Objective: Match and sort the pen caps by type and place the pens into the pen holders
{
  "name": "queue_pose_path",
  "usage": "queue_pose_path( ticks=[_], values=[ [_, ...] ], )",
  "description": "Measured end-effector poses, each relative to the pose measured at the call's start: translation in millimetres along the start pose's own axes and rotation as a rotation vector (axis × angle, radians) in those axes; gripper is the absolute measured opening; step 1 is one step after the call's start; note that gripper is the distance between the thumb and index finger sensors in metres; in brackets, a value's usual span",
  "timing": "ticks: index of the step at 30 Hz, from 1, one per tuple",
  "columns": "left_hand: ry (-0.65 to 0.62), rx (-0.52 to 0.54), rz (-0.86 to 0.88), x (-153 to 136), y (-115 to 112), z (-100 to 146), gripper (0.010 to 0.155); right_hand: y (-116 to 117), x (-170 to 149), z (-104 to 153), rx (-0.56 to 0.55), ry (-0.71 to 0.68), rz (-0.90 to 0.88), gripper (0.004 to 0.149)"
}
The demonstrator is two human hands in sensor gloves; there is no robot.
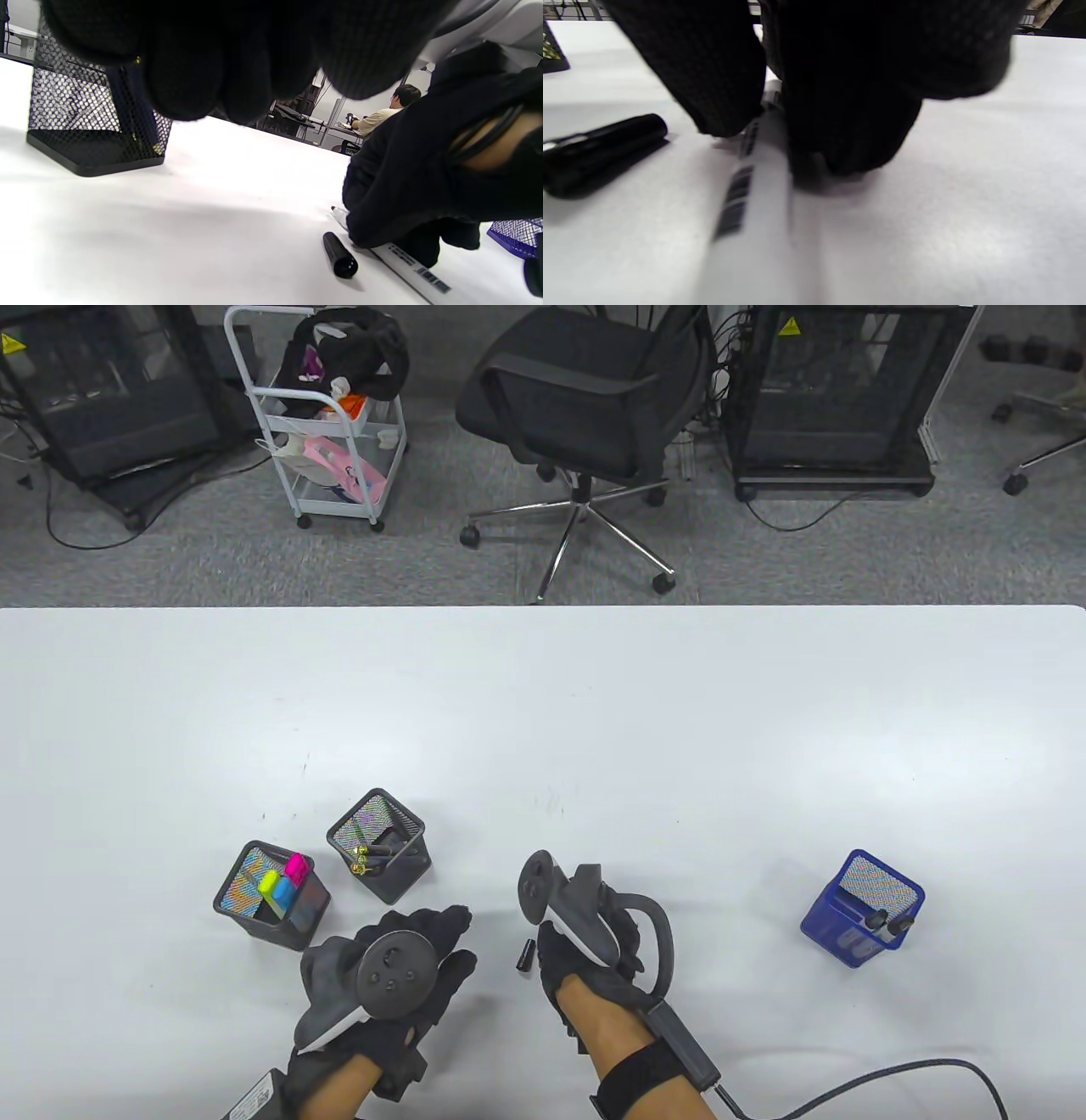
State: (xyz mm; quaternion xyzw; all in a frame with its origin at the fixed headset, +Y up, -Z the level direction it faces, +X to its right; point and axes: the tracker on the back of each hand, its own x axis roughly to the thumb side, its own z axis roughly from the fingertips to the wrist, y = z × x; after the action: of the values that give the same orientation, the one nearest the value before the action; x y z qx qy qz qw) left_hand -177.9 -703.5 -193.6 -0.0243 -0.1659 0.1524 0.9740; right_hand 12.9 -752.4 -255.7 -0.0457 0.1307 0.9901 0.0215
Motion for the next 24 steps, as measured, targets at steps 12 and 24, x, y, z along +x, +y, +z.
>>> queue_pose_path(
  ticks=[12,24],
  values=[
    [0.028,0.001,0.010,-2.1,-0.2,0.1,0.057,-47.1,-60.6,29.8,-0.094,-0.238,-0.477,0.067],
    [0.046,-0.043,-0.010,-0.2,-11.2,-5.6,0.059,-22.1,-91.3,50.1,-0.080,-0.407,-0.636,0.075]
  ],
)
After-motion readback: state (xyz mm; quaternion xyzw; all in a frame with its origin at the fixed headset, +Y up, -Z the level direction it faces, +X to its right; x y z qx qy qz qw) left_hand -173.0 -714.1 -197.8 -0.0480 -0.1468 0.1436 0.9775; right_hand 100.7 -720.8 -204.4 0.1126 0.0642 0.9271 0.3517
